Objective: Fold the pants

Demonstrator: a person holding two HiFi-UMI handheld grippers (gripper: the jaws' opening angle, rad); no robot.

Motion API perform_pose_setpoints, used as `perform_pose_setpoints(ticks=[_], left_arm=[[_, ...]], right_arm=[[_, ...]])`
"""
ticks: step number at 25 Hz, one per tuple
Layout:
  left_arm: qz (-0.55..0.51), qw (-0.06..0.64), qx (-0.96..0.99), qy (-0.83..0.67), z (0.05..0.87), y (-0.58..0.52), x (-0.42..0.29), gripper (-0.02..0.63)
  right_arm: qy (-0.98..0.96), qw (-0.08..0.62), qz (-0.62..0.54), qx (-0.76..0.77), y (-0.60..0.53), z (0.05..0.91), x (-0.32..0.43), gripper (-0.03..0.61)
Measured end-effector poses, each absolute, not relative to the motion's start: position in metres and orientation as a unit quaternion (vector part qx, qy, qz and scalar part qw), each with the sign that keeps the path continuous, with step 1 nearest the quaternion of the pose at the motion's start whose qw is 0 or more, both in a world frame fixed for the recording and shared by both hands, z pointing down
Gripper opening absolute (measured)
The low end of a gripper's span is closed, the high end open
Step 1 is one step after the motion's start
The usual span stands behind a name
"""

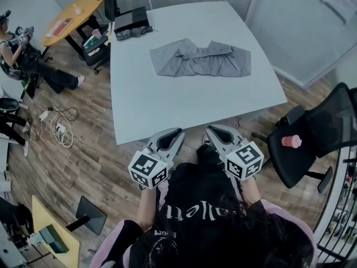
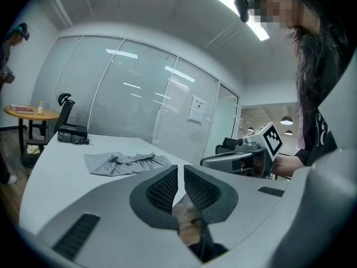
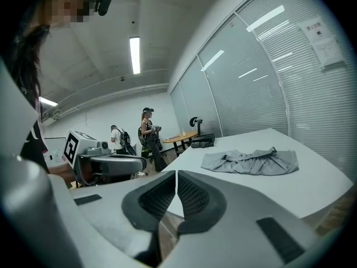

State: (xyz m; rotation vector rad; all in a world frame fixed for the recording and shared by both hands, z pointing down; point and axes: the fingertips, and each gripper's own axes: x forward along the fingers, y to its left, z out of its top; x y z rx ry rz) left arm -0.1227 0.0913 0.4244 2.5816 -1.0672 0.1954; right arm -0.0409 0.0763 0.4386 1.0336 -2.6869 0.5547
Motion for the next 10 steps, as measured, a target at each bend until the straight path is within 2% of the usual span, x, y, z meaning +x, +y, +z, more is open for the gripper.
perform_pose_setpoints(ticks=[10], left_arm=[[0.069,0.176,0.905,-0.381,0.4296,0.0904,-0.1307,0.052]], right_arm=[[-0.911,0.106,0.194,0.349,0.0723,0.4424,-0.0451,0.028]])
